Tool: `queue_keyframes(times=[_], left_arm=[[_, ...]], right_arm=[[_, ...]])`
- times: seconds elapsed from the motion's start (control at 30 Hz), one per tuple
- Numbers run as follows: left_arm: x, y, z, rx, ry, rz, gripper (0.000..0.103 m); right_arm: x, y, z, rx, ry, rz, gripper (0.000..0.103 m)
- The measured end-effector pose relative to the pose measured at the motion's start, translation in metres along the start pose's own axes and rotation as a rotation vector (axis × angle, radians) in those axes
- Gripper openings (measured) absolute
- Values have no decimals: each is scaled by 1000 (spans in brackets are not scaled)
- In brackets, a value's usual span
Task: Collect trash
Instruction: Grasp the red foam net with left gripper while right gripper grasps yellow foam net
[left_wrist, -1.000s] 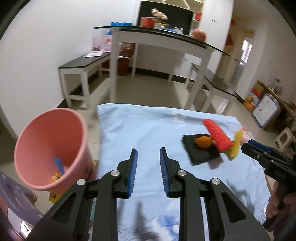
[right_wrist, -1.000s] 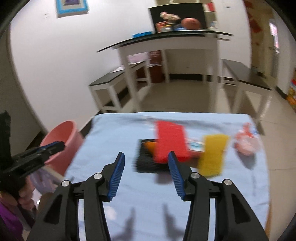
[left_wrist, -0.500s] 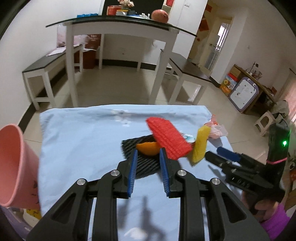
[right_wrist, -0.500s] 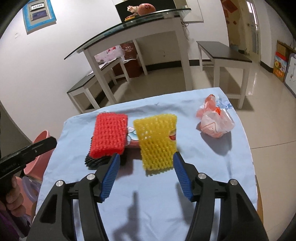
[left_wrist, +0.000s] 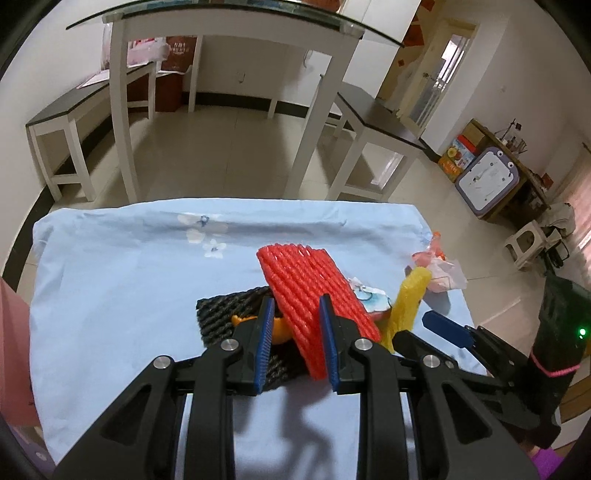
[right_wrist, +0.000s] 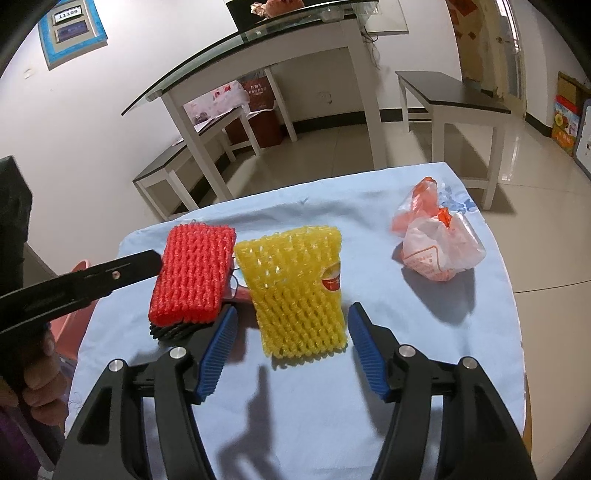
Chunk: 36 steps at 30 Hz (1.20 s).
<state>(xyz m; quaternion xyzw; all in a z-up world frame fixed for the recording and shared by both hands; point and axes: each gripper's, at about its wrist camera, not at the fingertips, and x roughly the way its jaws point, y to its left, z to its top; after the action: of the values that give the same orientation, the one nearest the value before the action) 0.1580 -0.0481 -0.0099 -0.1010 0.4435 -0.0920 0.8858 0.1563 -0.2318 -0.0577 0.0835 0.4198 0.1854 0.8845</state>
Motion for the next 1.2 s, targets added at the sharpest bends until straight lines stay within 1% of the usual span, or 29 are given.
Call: queue_keyframes(times=[0.17,0.27,0.33,0.4,0.43,0.47,0.5,0.57,0.6,0.63,0.73,0.77,0.8,1.03,1.2], left_arm=[[15,-4,3,17,27,11,25],[18,-7,2,32,27,23,25],[18,-8,2,39,17,26,25],[20,-9,1,45,15,39,25],[21,-10,0,49,9,43,25],[21,-10,-1,52,4,45,25],[21,-10,-2,55,1,48,25],[22,-11,-3,64,-2,54,25],[22,-12,-4,68,-7,57,25],[21,-12,-4,73,-16,57,25],[19,-12,-7,85,-35,61,18],[17,-12,-7,82,-41,56,13],[15,-12,-7,78,-45,45,12],[-15,-13,-5,82,-123,0,11],[-40,-11,-7,79,-166,-7,11]], right_arm=[[10,-2,-1,-11,19,1,64],[14,-1,-2,-16,24,2,63],[16,-1,-3,-21,23,-1,58],[18,0,-4,-27,29,-6,47],[19,0,-4,-28,32,-9,45],[19,0,-5,-30,31,-15,39],[20,0,-5,-33,32,-19,30],[21,0,-6,-34,39,-22,22],[21,1,-7,-33,39,-26,20],[21,0,-7,-32,37,-27,19],[17,-1,-6,-28,17,-23,18],[14,0,-6,-28,10,-20,17],[13,-1,-5,-28,7,-18,17],[-10,0,-6,-21,-34,1,17],[-29,5,-9,-19,-58,24,17]])
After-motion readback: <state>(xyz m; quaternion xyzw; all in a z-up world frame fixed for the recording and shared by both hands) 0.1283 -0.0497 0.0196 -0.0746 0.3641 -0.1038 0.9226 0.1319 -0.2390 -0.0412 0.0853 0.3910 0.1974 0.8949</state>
